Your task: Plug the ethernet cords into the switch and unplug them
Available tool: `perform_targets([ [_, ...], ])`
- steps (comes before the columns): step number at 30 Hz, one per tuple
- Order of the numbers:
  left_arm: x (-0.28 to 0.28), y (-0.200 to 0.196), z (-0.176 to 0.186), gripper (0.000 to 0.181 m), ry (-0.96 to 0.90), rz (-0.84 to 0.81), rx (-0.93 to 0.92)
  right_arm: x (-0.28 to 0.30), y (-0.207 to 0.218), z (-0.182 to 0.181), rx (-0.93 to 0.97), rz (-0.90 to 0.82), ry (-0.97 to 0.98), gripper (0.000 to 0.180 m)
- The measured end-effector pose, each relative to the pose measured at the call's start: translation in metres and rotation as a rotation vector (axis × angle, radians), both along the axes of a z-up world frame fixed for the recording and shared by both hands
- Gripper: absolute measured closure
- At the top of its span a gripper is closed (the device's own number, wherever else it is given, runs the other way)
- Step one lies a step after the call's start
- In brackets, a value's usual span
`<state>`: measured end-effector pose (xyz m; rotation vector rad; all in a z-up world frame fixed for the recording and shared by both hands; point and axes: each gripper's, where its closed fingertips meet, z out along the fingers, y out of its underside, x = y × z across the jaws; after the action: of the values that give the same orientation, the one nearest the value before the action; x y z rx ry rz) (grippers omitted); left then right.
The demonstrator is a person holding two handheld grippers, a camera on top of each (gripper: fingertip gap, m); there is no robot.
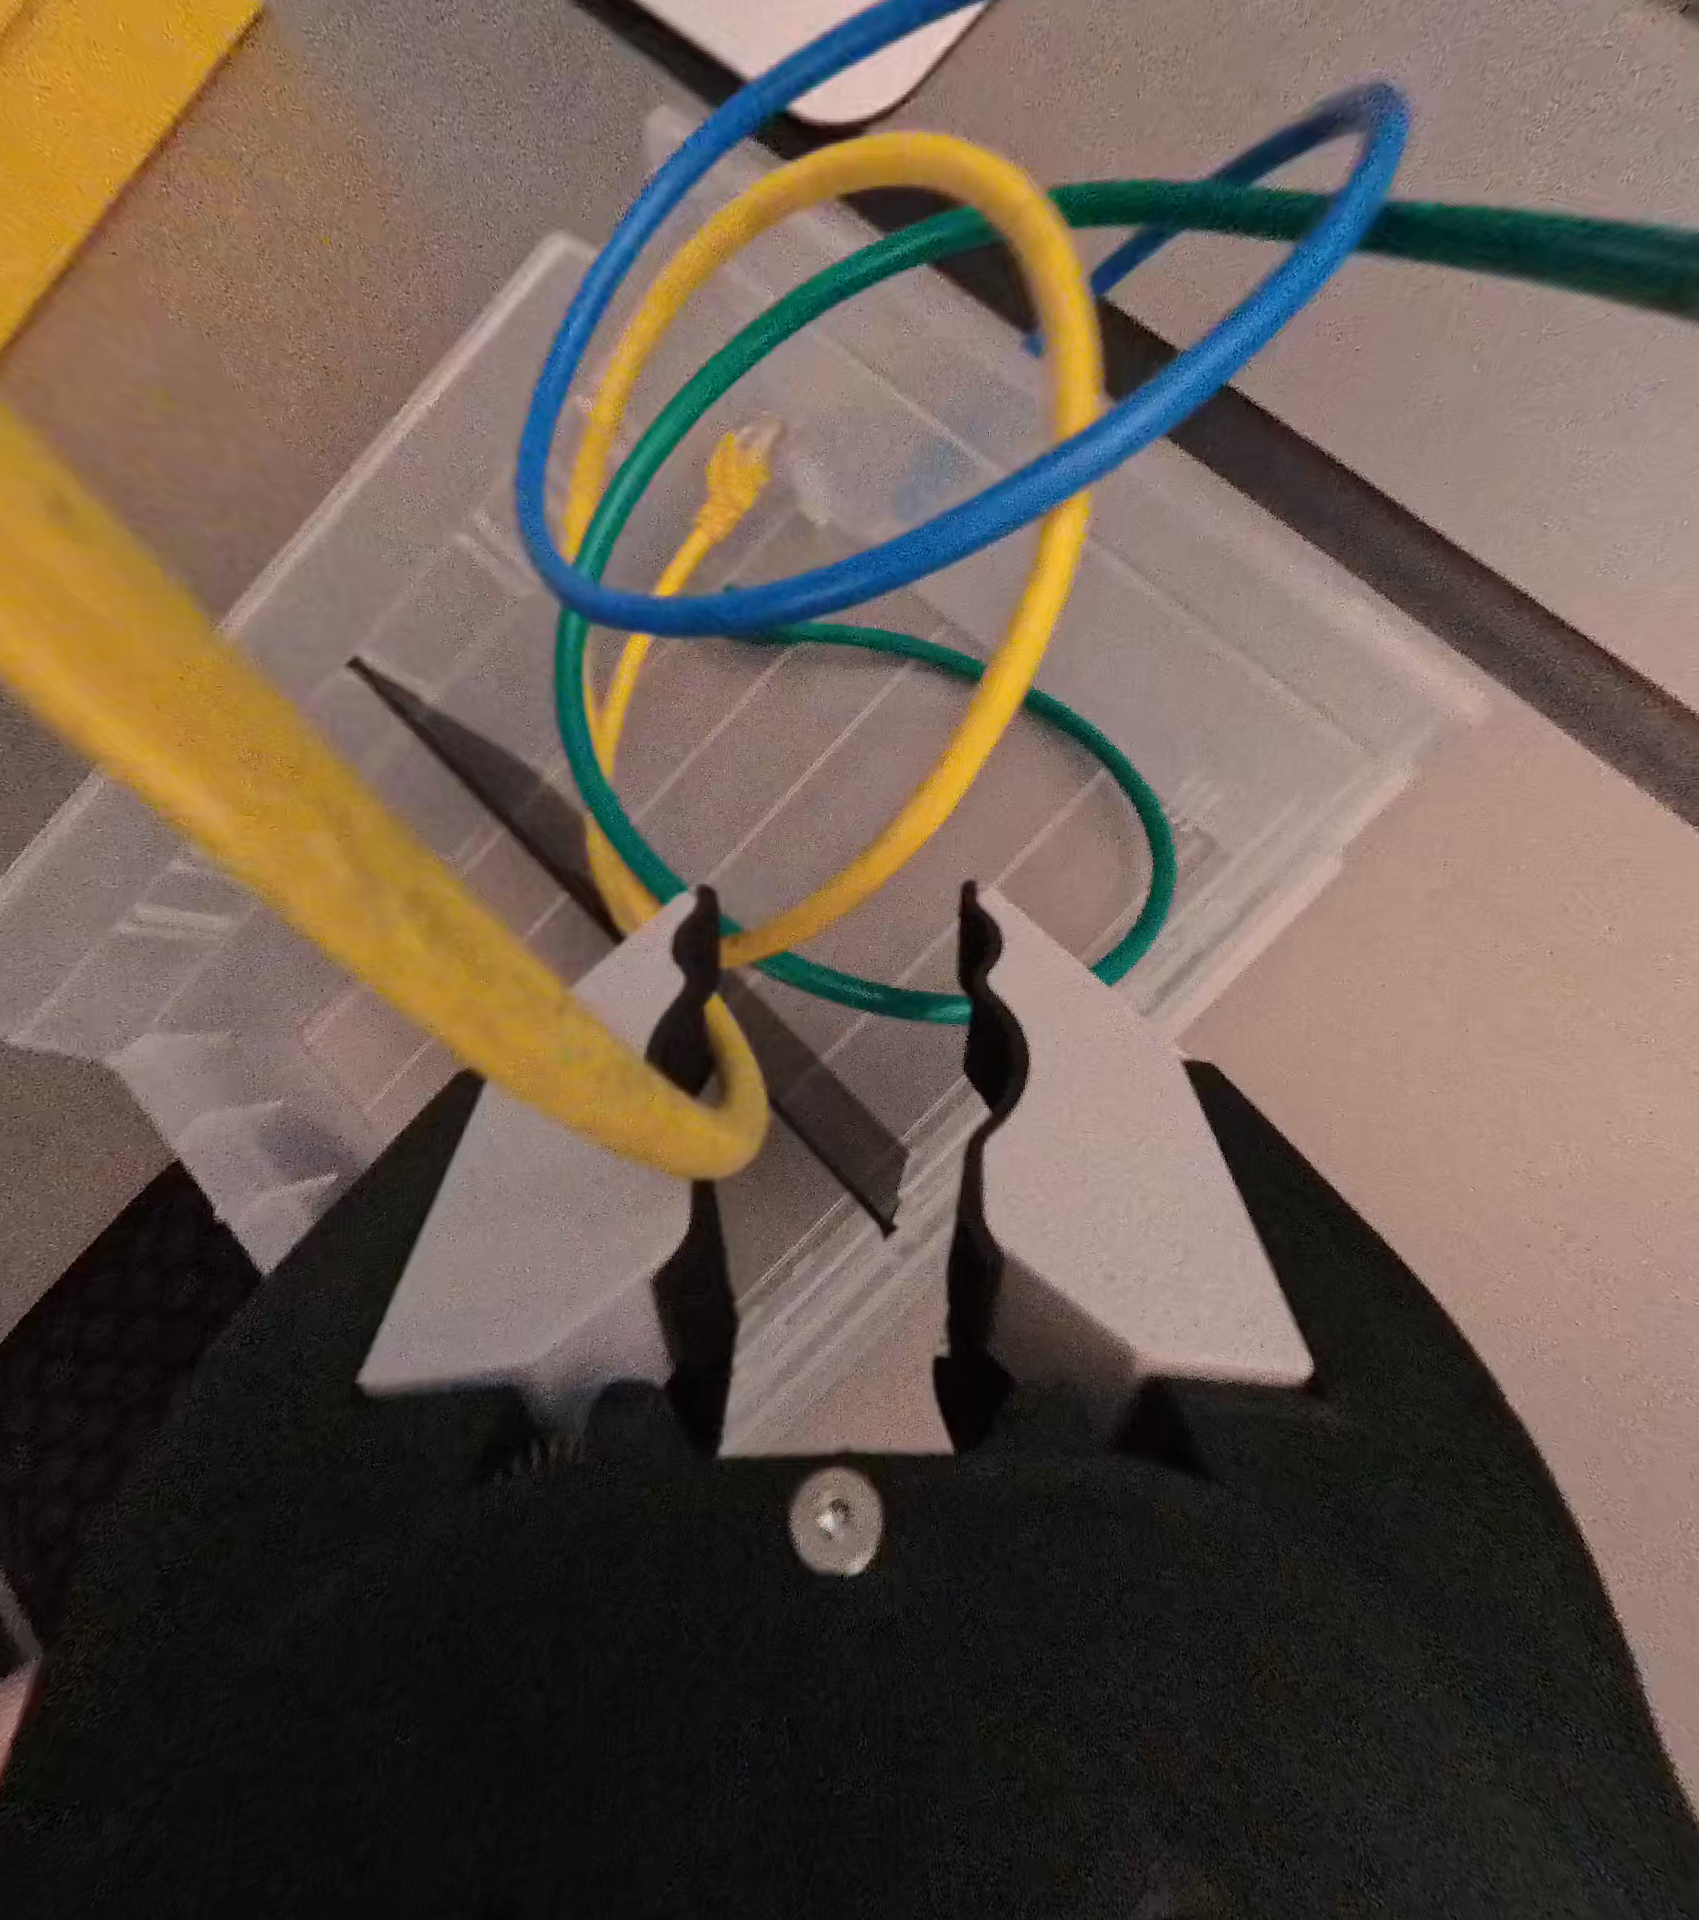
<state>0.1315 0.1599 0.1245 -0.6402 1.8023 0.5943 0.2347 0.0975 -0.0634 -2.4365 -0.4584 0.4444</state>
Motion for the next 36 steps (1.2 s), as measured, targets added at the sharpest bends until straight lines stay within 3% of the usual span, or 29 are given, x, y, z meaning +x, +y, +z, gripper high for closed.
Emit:
perform_targets([
  [2, -0.004, -0.007, -0.006, 0.146, -0.014, 0.002, -0.027, -0.014, -0.018, 0.002, -0.014, 0.111, 0.098, 0.116],
  [5, -0.009, -0.015, -0.001, 0.146, -0.053, -0.015, -0.024, -0.016, -0.031, 0.024, 0.057, 0.160, 0.260, 0.107],
  [9, -0.011, -0.021, 0.010, 0.147, -0.099, -0.025, -0.016, 0.020, -0.006, 0.080, 0.410, 0.001, 0.337, 0.090],
  [11, -0.011, -0.024, 0.016, 0.147, -0.127, -0.031, -0.018, 0.038, 0.006, 0.106, 0.638, -0.061, 0.287, 0.075],
  [14, -0.011, -0.027, 0.020, 0.147, -0.142, -0.047, -0.007, 0.019, -0.006, 0.122, 0.725, 0.055, 0.406, 0.070],
  [16, -0.012, -0.025, 0.018, 0.147, -0.132, -0.056, 0.016, 0.004, -0.015, 0.116, 0.669, 0.138, 0.486, 0.070],
  [20, -0.013, -0.018, 0.005, 0.147, -0.094, -0.048, -0.013, 0.019, 0.018, 0.059, 0.549, 0.061, 0.107, 0.061],
  [22, -0.011, -0.013, 0.002, 0.146, -0.090, -0.045, -0.034, 0.015, 0.026, 0.038, 0.478, 0.086, -0.002, 0.065],
  [24, -0.009, -0.005, 0.005, 0.147, -0.106, -0.019, -0.078, 0.010, 0.032, 0.031, 0.458, 0.108, -0.077, 0.080],
  [30, -0.013, 0.019, 0.029, 0.147, -0.160, 0.021, -0.247, 0.015, 0.035, 0.057, 0.556, 0.053, -0.082, 0.106],
  [32, -0.015, 0.023, 0.031, 0.147, -0.169, 0.025, -0.319, 0.023, 0.033, 0.063, 0.597, 0.032, -0.096, 0.132],
  [36, -0.013, 0.013, 0.021, 0.147, -0.151, -0.002, -0.547, 0.015, 0.029, 0.063, 0.623, 0.085, -0.061, 0.154],
])
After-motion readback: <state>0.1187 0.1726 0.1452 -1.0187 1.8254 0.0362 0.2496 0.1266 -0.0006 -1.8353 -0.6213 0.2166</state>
